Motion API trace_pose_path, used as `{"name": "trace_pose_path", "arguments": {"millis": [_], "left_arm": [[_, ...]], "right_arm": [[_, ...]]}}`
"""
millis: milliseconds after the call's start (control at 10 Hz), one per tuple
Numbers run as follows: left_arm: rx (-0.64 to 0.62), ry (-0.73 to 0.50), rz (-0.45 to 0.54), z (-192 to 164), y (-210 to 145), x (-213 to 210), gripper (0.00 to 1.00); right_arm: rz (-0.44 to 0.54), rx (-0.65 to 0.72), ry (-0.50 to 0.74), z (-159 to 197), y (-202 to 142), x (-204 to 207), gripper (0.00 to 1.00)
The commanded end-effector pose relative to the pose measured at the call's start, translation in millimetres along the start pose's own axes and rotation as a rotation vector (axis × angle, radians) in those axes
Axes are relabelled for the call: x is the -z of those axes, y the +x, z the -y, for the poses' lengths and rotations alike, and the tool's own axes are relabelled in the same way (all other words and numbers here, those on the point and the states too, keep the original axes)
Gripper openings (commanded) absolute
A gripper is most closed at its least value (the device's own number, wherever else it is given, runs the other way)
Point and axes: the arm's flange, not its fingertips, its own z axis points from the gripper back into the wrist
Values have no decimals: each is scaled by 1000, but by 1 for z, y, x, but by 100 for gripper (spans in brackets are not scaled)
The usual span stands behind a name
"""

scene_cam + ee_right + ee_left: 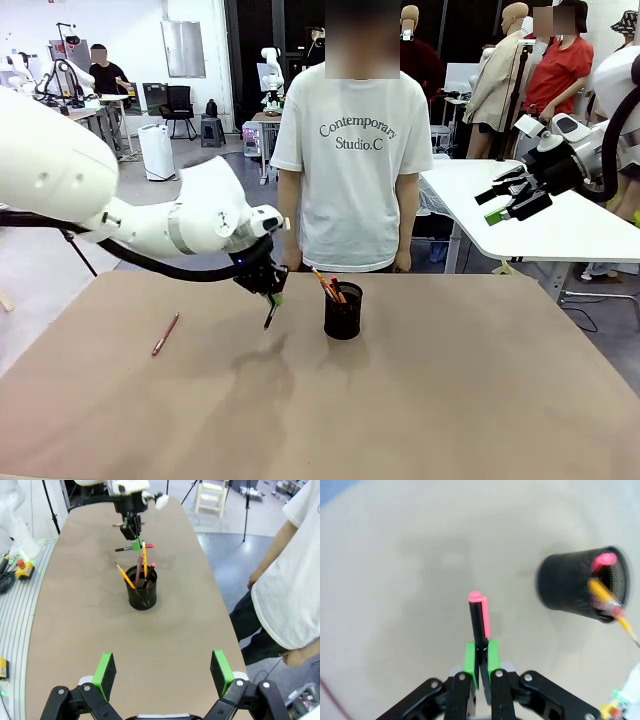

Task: Place the pens into the pen holder.
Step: Pick up a writing instrument from the table and place it into the Pen holder.

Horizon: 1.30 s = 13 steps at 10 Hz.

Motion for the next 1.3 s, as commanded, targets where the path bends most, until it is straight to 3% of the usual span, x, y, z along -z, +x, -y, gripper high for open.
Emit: {"name": "trace_pose_path", "arguments": {"millis": [0,100,200,500,700,800,1000,1200], "left_arm": [[137,-196,104,-12,-37,-28,0],[288,-416,213,-14,-45,-45,0],[376,-495,313,-13,-49,-53,0],[578,-514,607,8,-55,-70,0],[641,-548,672,19,-56,-73,0],[532,-435,586,49,10,-93,0],[532,-435,586,49,10,-93,0],[662,-542,656,38,3,-79,0]], "right_arm": [[-2,-2,-14,0,3,2,100],[-2,-2,-14,0,3,2,100],[-2,-2,-14,0,3,2,100],[-2,-2,-14,0,3,2,100],[-2,-2,-14,0,3,2,100],[-2,-2,-14,0,3,2,100],[-2,-2,-14,0,3,2,100],[-2,-2,-14,0,3,2,100]]}}
